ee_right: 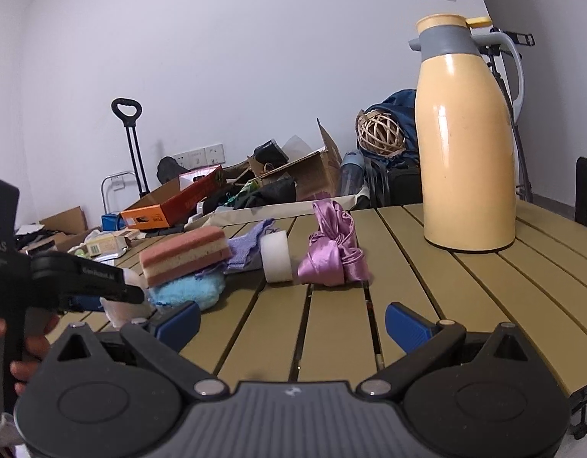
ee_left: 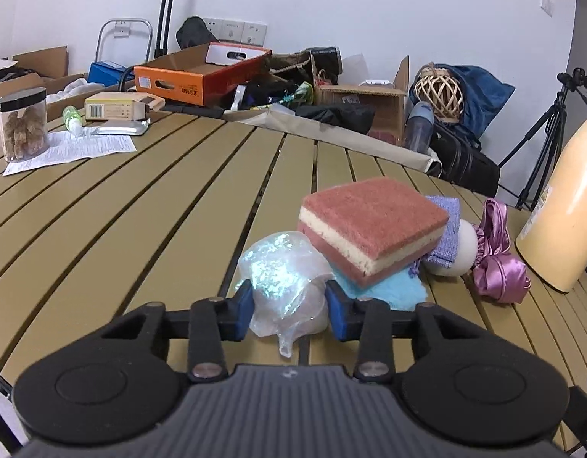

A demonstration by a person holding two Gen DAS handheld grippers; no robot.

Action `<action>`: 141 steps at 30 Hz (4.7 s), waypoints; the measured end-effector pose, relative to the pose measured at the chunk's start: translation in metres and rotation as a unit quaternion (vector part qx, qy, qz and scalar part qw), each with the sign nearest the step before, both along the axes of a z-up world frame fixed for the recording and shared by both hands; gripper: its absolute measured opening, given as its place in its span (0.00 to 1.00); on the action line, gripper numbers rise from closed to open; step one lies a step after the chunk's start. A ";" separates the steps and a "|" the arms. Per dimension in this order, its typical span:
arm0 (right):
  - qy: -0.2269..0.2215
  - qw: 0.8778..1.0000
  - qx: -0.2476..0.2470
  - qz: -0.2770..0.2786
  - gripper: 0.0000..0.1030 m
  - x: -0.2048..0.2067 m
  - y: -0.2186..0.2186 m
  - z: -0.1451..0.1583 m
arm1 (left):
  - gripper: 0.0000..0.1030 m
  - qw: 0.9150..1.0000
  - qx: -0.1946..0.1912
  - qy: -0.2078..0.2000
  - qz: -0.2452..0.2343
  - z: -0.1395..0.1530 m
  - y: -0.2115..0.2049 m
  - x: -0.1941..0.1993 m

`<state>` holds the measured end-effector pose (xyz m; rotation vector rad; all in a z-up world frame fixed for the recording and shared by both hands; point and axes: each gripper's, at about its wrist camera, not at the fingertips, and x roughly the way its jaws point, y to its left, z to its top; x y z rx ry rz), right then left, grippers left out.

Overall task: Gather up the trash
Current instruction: 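Grasp the clear plastic bag with left gripper while right gripper grasps the sponge, then carry the plastic bag and sponge down toward the black trash bin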

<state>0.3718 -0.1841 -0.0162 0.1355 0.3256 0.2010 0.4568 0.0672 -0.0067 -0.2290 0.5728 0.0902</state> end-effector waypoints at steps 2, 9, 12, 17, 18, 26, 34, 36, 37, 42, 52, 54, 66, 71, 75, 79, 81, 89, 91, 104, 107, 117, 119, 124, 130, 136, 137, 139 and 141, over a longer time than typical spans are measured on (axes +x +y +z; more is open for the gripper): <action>-0.003 1.000 -0.001 -0.004 1.00 -0.001 0.001 0.000 | 0.37 1.000 0.005 -0.004 0.002 0.002 0.001 -0.002; -0.001 1.000 0.019 -0.003 1.00 0.003 0.009 0.002 | 0.36 1.000 0.019 -0.021 0.011 0.009 0.010 -0.012; -0.002 1.000 0.016 0.005 1.00 0.006 0.023 0.003 | 0.36 0.999 0.021 -0.025 0.015 0.011 0.018 -0.017; -0.001 1.000 0.008 0.011 1.00 0.010 0.049 0.006 | 0.36 0.999 0.019 -0.032 0.022 0.014 0.034 -0.024; -0.003 1.000 0.007 0.011 1.00 0.011 0.054 0.006 | 0.36 0.999 0.019 -0.034 0.025 0.015 0.038 -0.025; -0.007 1.000 -0.025 0.004 1.00 0.022 0.100 0.014 | 0.36 0.997 0.000 -0.050 0.053 0.020 0.066 -0.032; -0.006 0.999 -0.021 -0.034 1.00 0.058 0.147 0.036 | 0.36 0.995 -0.022 -0.059 0.075 0.026 0.102 -0.039; -0.001 0.999 -0.028 -0.039 1.00 0.068 0.162 0.038 | 0.36 0.995 -0.026 -0.058 0.081 0.028 0.113 -0.041; 0.002 0.998 -0.034 -0.043 1.00 0.074 0.170 0.039 | 0.36 0.994 -0.027 -0.059 0.084 0.028 0.116 -0.041; 0.017 0.995 -0.062 -0.076 1.00 0.100 0.197 0.036 | 0.36 0.993 -0.027 -0.064 0.096 0.030 0.136 -0.044; 0.059 0.982 -0.102 -0.146 1.00 0.141 0.240 0.026 | 0.36 0.991 -0.028 -0.069 0.116 0.032 0.161 -0.054; 0.067 0.979 -0.112 -0.159 1.00 0.147 0.244 0.023 | 0.36 0.990 -0.029 -0.070 0.119 0.032 0.166 -0.056; 0.114 0.964 -0.126 -0.204 1.00 0.168 0.244 0.018 | 0.36 0.987 -0.041 -0.072 0.136 0.034 0.183 -0.063; 0.129 0.963 -0.120 -0.205 0.92 0.172 0.237 0.014 | 0.36 0.987 -0.044 -0.073 0.138 0.035 0.186 -0.065; 0.129 0.966 -0.116 -0.191 0.88 0.169 0.233 0.015 | 0.36 0.987 -0.044 -0.073 0.138 0.035 0.187 -0.066; 0.126 0.967 -0.120 -0.184 0.87 0.166 0.231 0.017 | 0.36 0.987 -0.045 -0.073 0.138 0.035 0.189 -0.068; 0.123 0.968 -0.122 -0.179 0.87 0.163 0.230 0.018 | 0.36 0.987 -0.046 -0.073 0.138 0.035 0.189 -0.068; 0.104 0.976 -0.103 -0.162 0.84 0.146 0.217 0.027 | 0.36 0.987 -0.044 -0.075 0.136 0.035 0.189 -0.070; 0.099 0.979 -0.097 -0.152 0.84 0.140 0.214 0.029 | 0.36 0.987 -0.041 -0.076 0.134 0.035 0.189 -0.071; 0.059 0.991 -0.076 -0.098 0.84 0.083 0.188 0.046 | 0.36 0.988 -0.022 -0.100 0.114 0.036 0.172 -0.086; 0.050 0.992 -0.074 -0.086 0.84 0.067 0.180 0.048 | 0.36 0.988 -0.023 -0.107 0.111 0.036 0.168 -0.092; 0.027 0.996 -0.074 -0.046 0.84 0.009 0.153 0.057 | 0.36 0.987 -0.007 -0.128 0.100 0.035 0.148 -0.116; 0.025 0.996 -0.075 -0.039 0.83 -0.002 0.146 0.057 | 0.36 0.987 0.002 -0.127 0.102 0.034 0.143 -0.119; 0.018 0.996 -0.085 -0.025 0.83 -0.032 0.131 0.056 | 0.36 0.986 0.008 -0.127 0.104 0.032 0.137 -0.127; 0.010 0.996 -0.089 -0.010 0.83 -0.066 0.113 0.056 | 0.36 0.986 0.018 -0.135 0.099 0.033 0.128 -0.144; 0.011 0.996 -0.087 0.000 0.83 -0.096 0.097 0.053 | 0.36 0.987 0.023 -0.137 0.085 0.029 0.116 -0.168; 0.012 0.996 -0.085 0.003 0.83 -0.100 0.094 0.051 | 0.36 0.987 0.024 -0.138 0.082 0.028 0.114 -0.173; 0.014 0.996 -0.083 0.007 0.83 -0.110 0.089 0.049 | 0.36 0.987 0.031 -0.139 0.075 0.026 0.109 -0.184; 0.017 0.996 -0.083 0.012 0.83 -0.118 0.085 0.045 | 0.36 0.987 0.040 -0.141 0.068 0.025 0.104 -0.195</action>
